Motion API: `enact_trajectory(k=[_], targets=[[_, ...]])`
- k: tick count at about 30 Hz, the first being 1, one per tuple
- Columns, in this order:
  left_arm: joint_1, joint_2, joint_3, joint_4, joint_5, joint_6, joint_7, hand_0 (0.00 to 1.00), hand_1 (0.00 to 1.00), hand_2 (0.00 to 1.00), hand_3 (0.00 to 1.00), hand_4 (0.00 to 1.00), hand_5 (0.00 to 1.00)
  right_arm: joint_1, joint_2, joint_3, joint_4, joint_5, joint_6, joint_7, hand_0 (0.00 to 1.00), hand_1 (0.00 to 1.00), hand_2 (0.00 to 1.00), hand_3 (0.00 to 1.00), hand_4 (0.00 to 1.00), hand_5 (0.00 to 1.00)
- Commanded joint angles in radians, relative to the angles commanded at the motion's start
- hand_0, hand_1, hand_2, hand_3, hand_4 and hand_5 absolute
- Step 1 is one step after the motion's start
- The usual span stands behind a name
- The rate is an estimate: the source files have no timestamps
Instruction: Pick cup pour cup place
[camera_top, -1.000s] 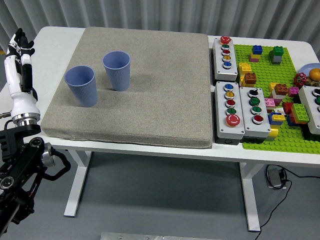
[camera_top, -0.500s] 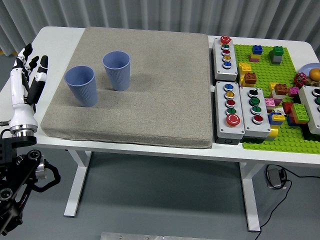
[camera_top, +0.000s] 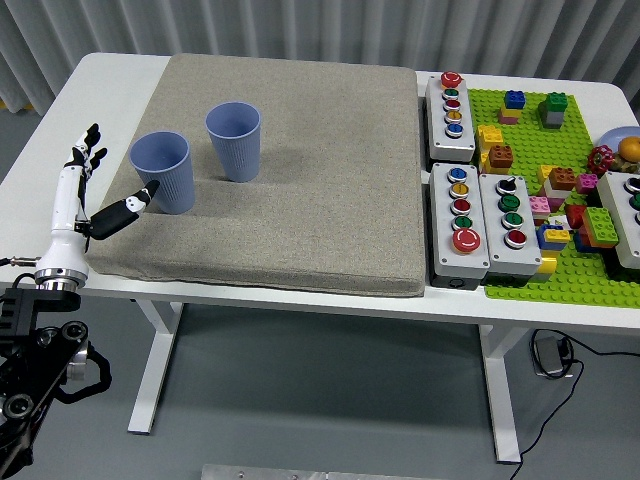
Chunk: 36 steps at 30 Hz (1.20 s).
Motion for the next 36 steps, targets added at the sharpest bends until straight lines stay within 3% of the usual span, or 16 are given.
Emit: enact_trajectory(k=[10, 16, 36], targets=[[-0.024, -0.01, 0.027, 0.051, -0.013, -0.018, 0.003, 0.929, 0.943, 0.998, 0.998, 0.84, 0.153, 0.001, 0.0, -0.008, -0.002, 0.008, -0.003, 0.002, 0.676, 0.606, 0.576, 0.605, 0.002, 0.268], [-0.083, -0.028, 0.043, 0.131, -0.047, -0.034, 0.002, 0.931, 0.943, 0.998, 0.998, 0.845, 0.169, 0.005, 0.0, -0.018, -0.004, 0.021, -0.006, 0.005, 0.676, 0.605, 0.574, 0.605, 0.002, 0.267], [-0.171, -0.042, 0.084, 0.278, -0.105, -0.076, 0.003, 0.929, 0.934, 0.998, 0.998, 0.846, 0.202, 0.006, 0.001, -0.028, -0.007, 0.033, -0.011, 0.01, 0.676, 0.604, 0.572, 0.604, 0.002, 0.258]])
